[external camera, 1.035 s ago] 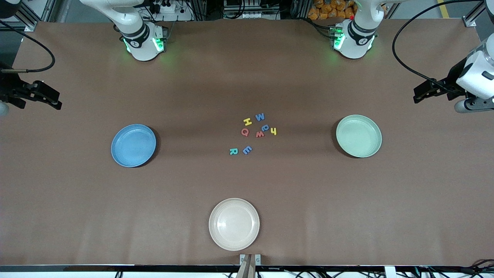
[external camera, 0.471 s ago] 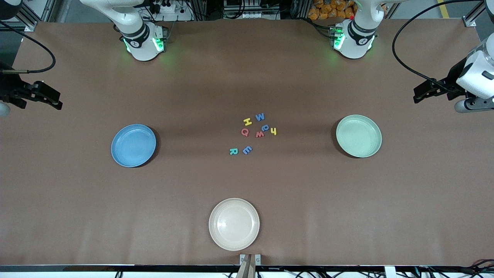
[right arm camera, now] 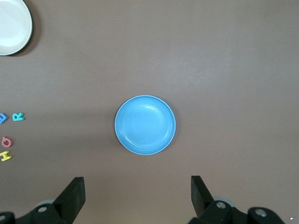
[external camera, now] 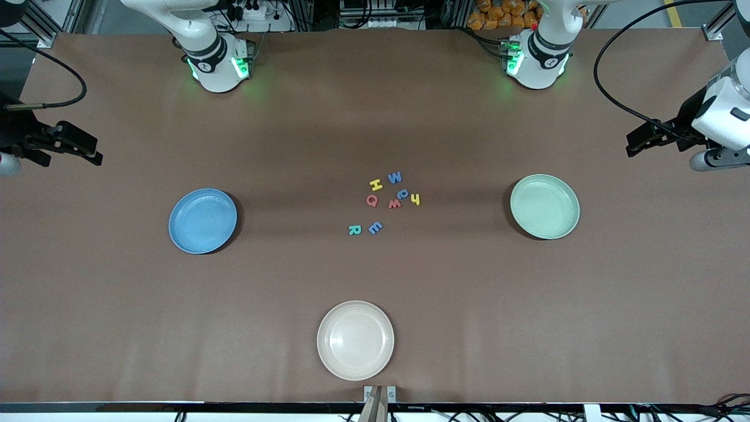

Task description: Sort uppercase to blue plate, lowercase to green plate

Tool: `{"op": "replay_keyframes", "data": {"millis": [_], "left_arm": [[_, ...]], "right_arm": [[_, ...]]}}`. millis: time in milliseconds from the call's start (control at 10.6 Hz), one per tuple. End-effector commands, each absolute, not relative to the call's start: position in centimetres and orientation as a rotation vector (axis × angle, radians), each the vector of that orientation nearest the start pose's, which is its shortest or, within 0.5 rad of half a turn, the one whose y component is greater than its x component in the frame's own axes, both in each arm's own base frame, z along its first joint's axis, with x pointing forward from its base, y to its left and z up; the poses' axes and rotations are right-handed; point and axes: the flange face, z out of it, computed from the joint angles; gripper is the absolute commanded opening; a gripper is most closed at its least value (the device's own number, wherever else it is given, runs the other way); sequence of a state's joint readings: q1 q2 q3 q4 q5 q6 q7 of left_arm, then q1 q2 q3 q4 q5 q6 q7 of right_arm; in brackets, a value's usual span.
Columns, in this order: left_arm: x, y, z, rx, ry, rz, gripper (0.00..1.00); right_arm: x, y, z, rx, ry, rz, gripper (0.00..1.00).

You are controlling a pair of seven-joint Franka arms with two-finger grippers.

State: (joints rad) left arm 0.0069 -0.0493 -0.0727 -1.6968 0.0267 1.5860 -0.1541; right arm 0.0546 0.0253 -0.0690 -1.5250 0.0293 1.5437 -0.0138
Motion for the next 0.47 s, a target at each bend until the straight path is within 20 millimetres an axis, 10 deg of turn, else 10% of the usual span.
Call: {"op": "replay_keyframes", "data": {"millis": [0, 376], "left_arm": [[53.0, -4.2, 59.8, -3.100, -0.142, 0.075, 1.00], [52.4, -7.3, 59.1, -3.088, -0.175, 0.098, 1.00]], "right_arm": [[55.5, -1.1, 62.6, -3.086, -0.029, 0.001, 1.00], [55.5, -2.7, 61.9, -3.089, -0.011, 0.004, 1.00]]}}
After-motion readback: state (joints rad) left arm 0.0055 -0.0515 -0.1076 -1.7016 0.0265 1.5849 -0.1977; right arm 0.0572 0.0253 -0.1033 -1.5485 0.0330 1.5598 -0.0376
